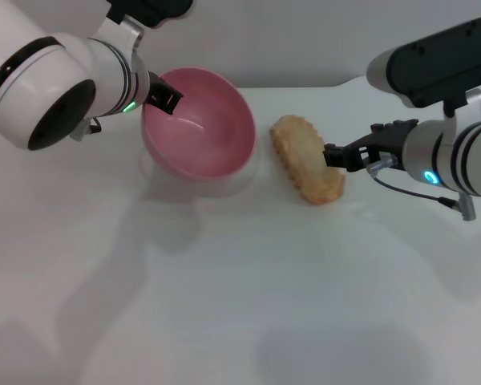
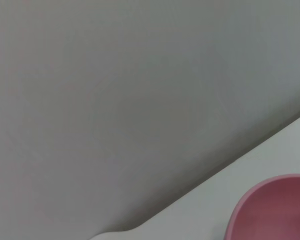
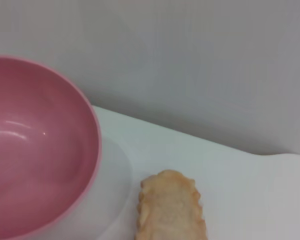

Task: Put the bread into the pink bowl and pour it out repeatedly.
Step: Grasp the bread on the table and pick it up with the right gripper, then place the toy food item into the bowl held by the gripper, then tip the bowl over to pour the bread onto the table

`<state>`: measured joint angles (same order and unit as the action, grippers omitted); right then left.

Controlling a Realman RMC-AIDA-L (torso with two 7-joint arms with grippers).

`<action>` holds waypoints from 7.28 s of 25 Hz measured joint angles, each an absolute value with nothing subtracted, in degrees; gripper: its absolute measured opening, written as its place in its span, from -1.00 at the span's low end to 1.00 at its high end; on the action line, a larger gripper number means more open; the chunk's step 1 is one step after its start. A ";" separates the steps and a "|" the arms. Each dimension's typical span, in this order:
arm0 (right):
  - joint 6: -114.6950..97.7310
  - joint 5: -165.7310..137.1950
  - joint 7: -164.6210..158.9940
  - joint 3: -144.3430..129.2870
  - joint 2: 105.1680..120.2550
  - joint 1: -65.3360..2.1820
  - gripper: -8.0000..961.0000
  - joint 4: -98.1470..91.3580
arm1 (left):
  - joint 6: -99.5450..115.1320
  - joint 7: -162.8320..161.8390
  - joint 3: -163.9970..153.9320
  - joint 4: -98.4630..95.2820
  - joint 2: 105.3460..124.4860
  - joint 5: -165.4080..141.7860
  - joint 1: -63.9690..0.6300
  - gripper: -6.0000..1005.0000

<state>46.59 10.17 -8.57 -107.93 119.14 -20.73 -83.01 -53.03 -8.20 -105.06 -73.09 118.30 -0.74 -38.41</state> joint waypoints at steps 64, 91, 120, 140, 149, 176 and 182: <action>37.41 24.43 -6.13 -111.17 119.12 -34.55 0.14 -55.58 | -53.14 -6.41 -105.23 -73.23 118.39 -0.43 -38.94 -0.90; 38.46 23.86 -5.78 -111.59 118.82 -28.65 -0.29 -64.97 | -53.53 -6.41 -105.37 -74.68 118.30 -0.82 -38.23 -0.90; 56.08 11.49 -9.39 -110.91 119.13 -27.36 -0.74 -94.26 | -51.60 -6.79 -106.20 -74.08 118.49 -0.40 -37.66 -0.90; 54.53 16.18 -10.68 -115.42 119.18 -28.89 -0.76 -90.02 | -50.11 -7.16 -107.31 -75.17 118.56 -0.34 -37.78 -0.90; 54.35 15.09 -9.84 -116.55 119.04 -28.39 -0.15 -91.26 | -50.52 -6.65 -107.16 -75.39 118.42 -0.35 -37.64 -0.90; 47.14 -88.73 -75.43 -124.96 119.31 -16.40 0.33 -84.47 | -50.02 -6.47 -106.28 -72.42 118.39 -0.35 -37.30 -0.90; 44.11 -87.39 -83.78 -126.17 119.03 -11.70 0.34 -82.35 | -50.00 -6.47 -106.39 -71.93 118.51 -0.01 -38.20 -0.90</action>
<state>44.11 -87.39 -83.78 -126.17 119.03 -11.70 -82.35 -50.00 -6.47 -106.39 -71.93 118.51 -0.01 -38.20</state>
